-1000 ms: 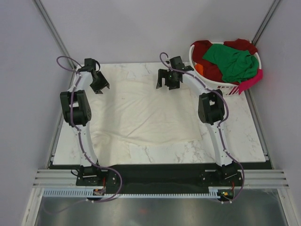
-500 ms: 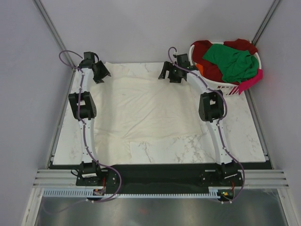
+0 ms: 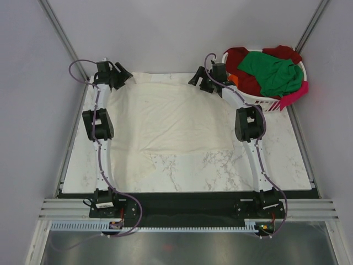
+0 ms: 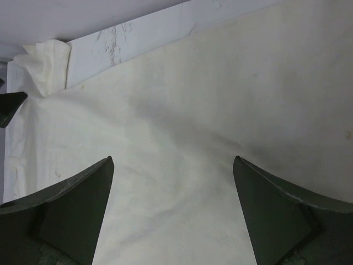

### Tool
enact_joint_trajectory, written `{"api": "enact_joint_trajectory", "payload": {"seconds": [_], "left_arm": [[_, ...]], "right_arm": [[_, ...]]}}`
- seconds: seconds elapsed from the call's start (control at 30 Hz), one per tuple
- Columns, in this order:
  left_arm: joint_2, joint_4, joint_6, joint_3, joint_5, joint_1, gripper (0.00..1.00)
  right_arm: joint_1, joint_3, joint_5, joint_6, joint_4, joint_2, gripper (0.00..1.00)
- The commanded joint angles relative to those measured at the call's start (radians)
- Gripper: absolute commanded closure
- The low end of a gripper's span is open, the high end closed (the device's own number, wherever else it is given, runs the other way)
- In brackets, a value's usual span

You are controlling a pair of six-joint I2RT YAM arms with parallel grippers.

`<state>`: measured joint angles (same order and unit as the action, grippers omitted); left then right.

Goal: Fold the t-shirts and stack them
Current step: Flatten the tshirt out

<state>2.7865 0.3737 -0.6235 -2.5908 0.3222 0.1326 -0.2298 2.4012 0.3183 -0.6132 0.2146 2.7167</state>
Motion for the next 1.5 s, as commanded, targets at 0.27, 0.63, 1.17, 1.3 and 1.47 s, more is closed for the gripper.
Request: {"api": "enact_joint_trajectory", "payload": {"seconds": [0.27,0.63,1.17,1.3,1.47], "left_arm": [[-0.778,-0.017,-0.008,0.562,-0.037,0.013,0.18],[-1.683,0.393,-0.163,1.645,-0.218,-0.105,0.31],[-1.981,0.547,-0.664,2.069,-0.555,-0.683,0.15],[-1.947,0.585,-0.653,2.045,-0.653,-0.683,0.16],[-1.905,0.573,-0.656,2.063,-0.669,-0.683,0.21]], "right_arm": [[0.001,-0.285,0.223,0.099,-0.153,-0.429,0.02],[-0.121,-1.286,0.025,0.029,-0.237,-1.19,0.02],[-0.23,-1.786,0.064,0.024,-0.173,-1.623,0.02],[-0.229,-1.769,0.012,0.076,-0.092,-1.65,0.02],[-0.23,-1.768,-0.016,0.093,-0.063,-1.658,0.02]]}}
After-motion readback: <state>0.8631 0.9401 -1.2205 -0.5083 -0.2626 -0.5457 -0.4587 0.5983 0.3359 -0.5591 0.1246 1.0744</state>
